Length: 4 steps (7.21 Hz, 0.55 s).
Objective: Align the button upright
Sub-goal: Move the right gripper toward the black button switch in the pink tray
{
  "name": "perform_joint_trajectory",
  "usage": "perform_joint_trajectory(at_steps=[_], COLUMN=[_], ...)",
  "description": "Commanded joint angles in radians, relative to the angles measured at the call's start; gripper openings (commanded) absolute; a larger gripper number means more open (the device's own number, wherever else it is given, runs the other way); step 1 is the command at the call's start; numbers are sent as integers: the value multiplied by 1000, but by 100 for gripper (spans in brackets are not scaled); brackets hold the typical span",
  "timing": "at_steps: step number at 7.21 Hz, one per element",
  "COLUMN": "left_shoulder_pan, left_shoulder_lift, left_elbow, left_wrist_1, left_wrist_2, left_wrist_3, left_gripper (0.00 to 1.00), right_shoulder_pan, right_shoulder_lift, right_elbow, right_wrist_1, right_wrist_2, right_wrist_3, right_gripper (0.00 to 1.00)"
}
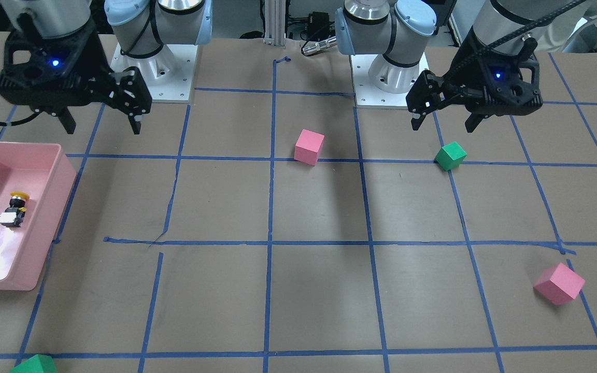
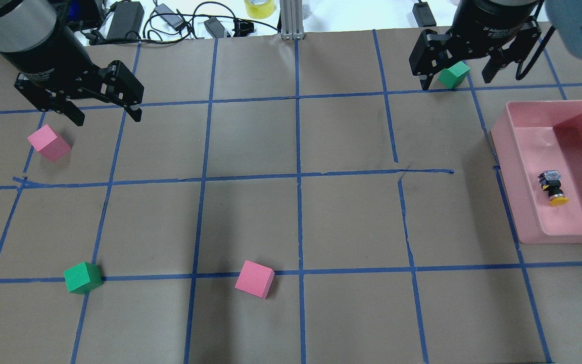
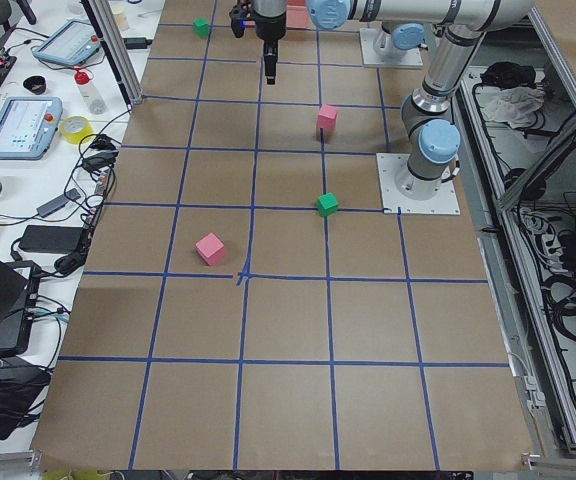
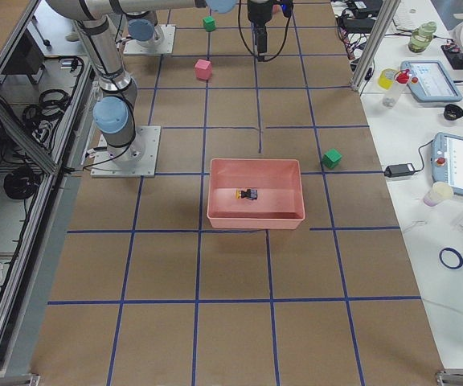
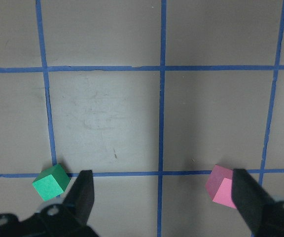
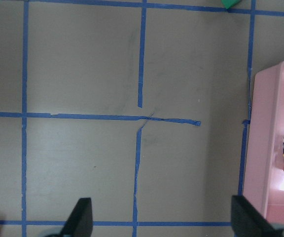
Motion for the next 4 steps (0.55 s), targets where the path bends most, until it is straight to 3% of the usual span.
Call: perform_joint_trajectory(at_steps=[1,3,4], left_shoulder_pan=[-1,-1,-1], left_shoulder_lift=[-1,-3,-3], left_elbow=[-1,-2,-4], left_wrist_1=[1,1,1], left_wrist_2=[-1,-1,-1], left_wrist_3=[0,0,0], left_gripper=[100,100,100], right_shoulder_pan=[-218,-431,-531], right_shoulder_lift=[22,88,113], right_elbow=[94,241,289], right_wrist_1=[-46,-328,-397], right_wrist_2=[2,8,9], right_wrist_3=[-134,-439,-478], right_gripper=[100,100,98])
